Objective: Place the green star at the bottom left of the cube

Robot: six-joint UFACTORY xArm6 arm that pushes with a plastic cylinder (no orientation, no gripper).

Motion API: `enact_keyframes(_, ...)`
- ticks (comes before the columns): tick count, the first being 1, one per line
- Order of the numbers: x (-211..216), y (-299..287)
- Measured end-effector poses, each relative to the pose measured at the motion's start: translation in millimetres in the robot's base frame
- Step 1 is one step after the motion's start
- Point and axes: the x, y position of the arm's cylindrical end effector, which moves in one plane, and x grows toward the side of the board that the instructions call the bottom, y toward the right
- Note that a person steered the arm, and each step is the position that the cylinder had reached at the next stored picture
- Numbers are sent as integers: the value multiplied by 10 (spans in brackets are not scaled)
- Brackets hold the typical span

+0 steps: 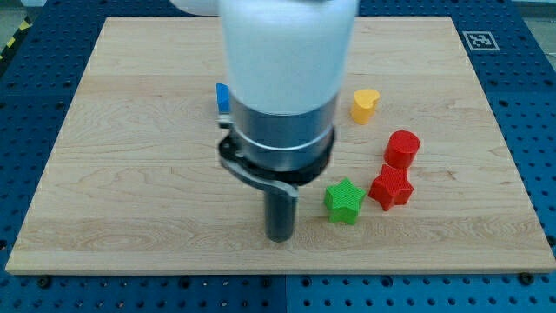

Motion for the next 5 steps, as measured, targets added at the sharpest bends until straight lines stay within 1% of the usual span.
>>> enact_keyframes(1, -65, -205)
enact_keyframes(2, 47, -267)
enact_keyframes(3, 322, -245)
enact_keyframes(4, 307, -204)
enact_keyframes(5, 222, 101)
